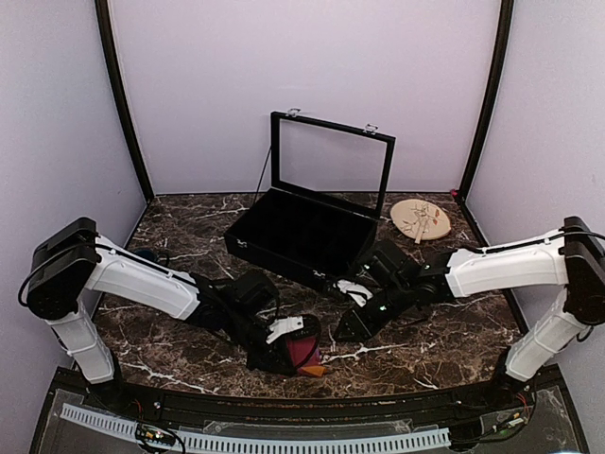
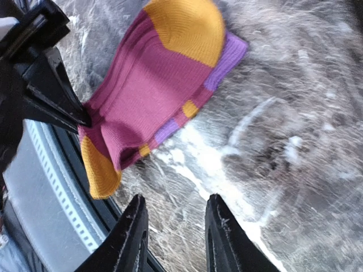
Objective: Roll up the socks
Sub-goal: Roll the sock at the center of the board.
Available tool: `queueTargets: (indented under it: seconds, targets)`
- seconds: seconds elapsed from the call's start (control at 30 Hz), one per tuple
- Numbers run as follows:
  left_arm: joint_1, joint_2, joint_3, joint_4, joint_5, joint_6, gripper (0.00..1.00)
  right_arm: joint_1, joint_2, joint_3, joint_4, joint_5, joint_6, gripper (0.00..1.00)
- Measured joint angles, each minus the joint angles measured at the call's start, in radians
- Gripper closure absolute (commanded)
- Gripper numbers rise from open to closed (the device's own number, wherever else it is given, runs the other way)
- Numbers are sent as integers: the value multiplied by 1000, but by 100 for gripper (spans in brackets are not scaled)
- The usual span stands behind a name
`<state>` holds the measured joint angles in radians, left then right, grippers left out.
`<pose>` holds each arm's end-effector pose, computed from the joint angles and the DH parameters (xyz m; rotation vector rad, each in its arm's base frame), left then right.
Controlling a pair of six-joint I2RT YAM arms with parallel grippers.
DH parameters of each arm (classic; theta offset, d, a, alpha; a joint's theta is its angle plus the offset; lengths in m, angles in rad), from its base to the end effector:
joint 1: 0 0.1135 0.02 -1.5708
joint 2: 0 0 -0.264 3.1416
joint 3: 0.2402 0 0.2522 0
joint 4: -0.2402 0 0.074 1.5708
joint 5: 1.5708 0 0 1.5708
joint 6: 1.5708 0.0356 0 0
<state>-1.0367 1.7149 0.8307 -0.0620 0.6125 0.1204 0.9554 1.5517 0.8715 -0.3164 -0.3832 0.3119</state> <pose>0.1452 -0.2858 0.1397 1.6614 2.0533 -1.1204 0.1630 0.2537 0.1802 -1.0219 2.5663 0.9132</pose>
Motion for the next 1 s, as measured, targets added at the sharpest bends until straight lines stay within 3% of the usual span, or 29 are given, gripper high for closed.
queueTargets:
  seconds: [0.2, 0.6, 1.0]
  targets:
    - [59, 50, 58, -67, 108, 3, 100, 34, -121, -68, 36, 138, 22, 67]
    - [144, 171, 183, -227, 286, 46, 100, 233, -201, -99, 60, 423, -26, 66]
    - [203, 248, 229, -317, 375, 82, 100, 394, -124, -79, 59, 610, -199, 62]
